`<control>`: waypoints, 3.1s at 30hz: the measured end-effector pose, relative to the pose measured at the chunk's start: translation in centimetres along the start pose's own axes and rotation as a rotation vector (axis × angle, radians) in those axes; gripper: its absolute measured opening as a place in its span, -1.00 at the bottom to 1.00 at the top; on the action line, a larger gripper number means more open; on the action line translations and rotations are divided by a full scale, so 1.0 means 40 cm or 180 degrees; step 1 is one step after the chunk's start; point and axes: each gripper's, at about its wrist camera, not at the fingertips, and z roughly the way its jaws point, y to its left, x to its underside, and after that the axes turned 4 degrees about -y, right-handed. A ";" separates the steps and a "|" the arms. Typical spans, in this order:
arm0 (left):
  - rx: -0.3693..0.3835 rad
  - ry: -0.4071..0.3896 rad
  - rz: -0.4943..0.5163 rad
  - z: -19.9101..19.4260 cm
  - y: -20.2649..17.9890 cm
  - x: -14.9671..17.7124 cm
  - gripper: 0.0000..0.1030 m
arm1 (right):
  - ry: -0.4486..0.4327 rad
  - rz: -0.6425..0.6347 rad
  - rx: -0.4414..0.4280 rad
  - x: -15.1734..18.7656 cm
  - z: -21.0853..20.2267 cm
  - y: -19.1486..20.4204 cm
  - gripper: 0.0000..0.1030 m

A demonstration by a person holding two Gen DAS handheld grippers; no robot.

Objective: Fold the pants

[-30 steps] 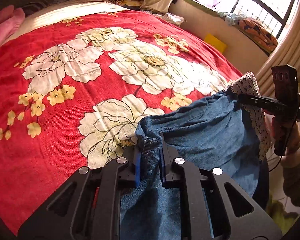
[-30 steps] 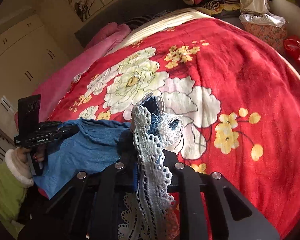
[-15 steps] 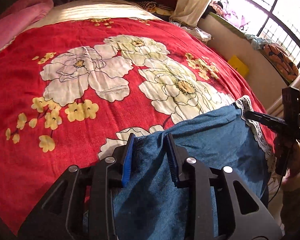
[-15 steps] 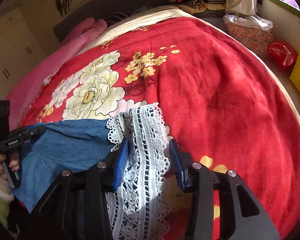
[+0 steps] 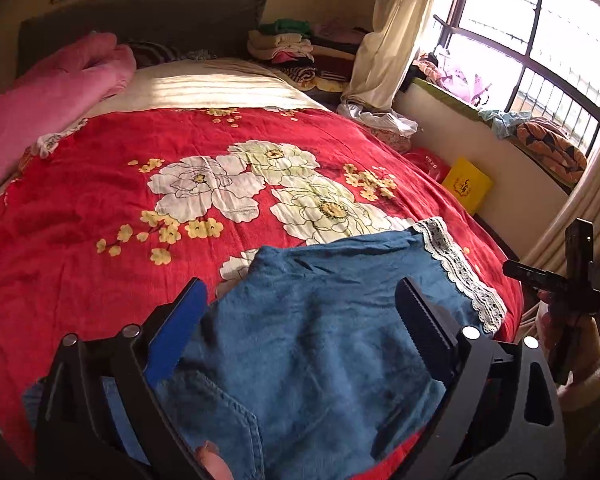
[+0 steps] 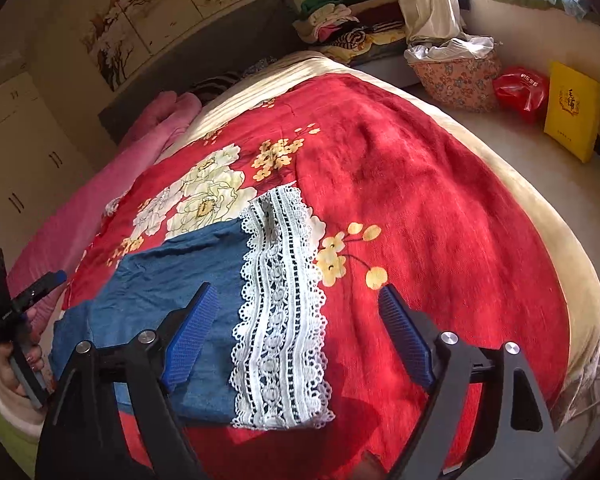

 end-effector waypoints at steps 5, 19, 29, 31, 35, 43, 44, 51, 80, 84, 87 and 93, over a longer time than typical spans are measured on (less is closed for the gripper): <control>-0.0029 -0.0108 -0.0041 -0.089 0.002 0.049 0.81 | 0.0000 0.0102 -0.0021 0.037 -0.037 0.012 0.69; -0.0514 -0.0178 -0.0608 -0.310 0.181 0.202 0.81 | 0.0210 0.0474 -0.0080 0.145 -0.038 0.010 0.70; -0.0494 0.0225 -0.1185 -0.255 0.234 0.306 0.81 | 0.0309 0.0665 -0.0080 0.168 -0.005 0.011 0.69; -0.0424 0.0285 -0.1307 -0.224 0.229 0.312 0.81 | 0.0274 0.0673 -0.0055 0.170 0.000 0.010 0.66; -0.0443 0.0253 -0.1550 -0.179 0.250 0.319 0.76 | 0.0262 0.0642 0.0005 0.172 0.010 0.013 0.41; -0.0483 0.0178 -0.1784 -0.169 0.330 0.303 -0.62 | 0.0246 0.0603 -0.0037 0.163 0.013 0.014 -0.51; -0.0486 0.0129 -0.1744 -0.182 0.326 0.296 -0.62 | 0.0248 0.0612 -0.0099 0.161 0.012 0.015 -0.51; -0.0407 0.0107 -0.1719 -0.189 0.354 0.329 -0.59 | 0.0274 0.0623 -0.0022 0.172 0.023 -0.005 -0.52; -0.0659 -0.0133 -0.1652 -0.332 0.403 0.299 0.17 | 0.0210 -0.0356 -0.0317 0.164 0.003 0.267 0.08; -0.0529 -0.0008 -0.1768 -0.268 0.422 0.288 -0.42 | 0.0365 -0.0531 -0.0443 0.183 0.043 0.335 0.08; -0.0720 -0.0042 -0.1511 -0.254 0.398 0.259 -0.58 | 0.0444 -0.0637 -0.0483 0.192 0.070 0.372 0.08; -0.0901 0.0049 -0.1439 -0.240 0.427 0.269 -0.82 | 0.0690 -0.0477 -0.0351 0.219 0.130 0.332 0.08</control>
